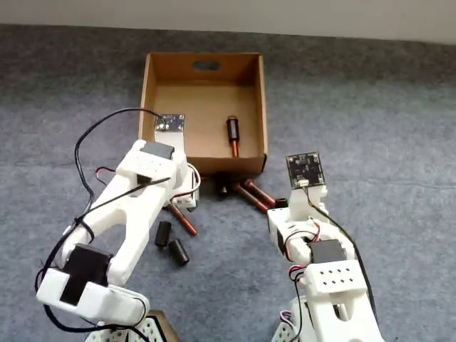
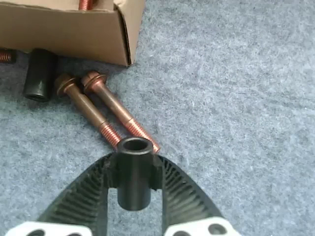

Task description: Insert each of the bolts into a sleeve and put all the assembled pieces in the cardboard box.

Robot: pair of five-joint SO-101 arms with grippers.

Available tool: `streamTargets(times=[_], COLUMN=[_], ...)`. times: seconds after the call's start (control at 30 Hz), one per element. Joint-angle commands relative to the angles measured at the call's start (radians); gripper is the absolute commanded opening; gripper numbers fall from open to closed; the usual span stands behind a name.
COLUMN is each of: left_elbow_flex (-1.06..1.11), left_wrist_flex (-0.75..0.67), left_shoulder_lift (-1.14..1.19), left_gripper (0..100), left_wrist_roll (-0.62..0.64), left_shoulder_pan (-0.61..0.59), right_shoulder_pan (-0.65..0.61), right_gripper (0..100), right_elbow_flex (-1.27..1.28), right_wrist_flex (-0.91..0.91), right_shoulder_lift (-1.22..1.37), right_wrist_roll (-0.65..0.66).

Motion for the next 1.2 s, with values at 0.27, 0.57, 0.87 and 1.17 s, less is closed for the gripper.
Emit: streamTargets(times=[0.27,0.57,0.87,1.17], left_elbow_flex=[-0.053,-0.074,-0.085,-0.067], left_wrist_flex=[-0.058,-0.107,-0.107,-0.147], left_shoulder_lift=[0.097,0.124,0.117,0.127], left_gripper=[17,6,4,4], left_wrist_roll=[0.005,0.003,-0.006,-0.081], left_shoulder_pan=[-0.07,0.002,0.116,0.159], right_shoulder_pan=[0.01,0.01,0.01,0.01], right_gripper=[0.5,0.5,0.5,0.5], right_elbow_flex=[-0.007,-0.007,-0.007,-0.007], right_wrist_flex=[-0.018,-0.018,-0.018,-0.018], right_shoulder_lift=[-0.016,-0.016,-0.016,-0.016], right_wrist_roll=[-0.003,-0.003,-0.003,-0.003])
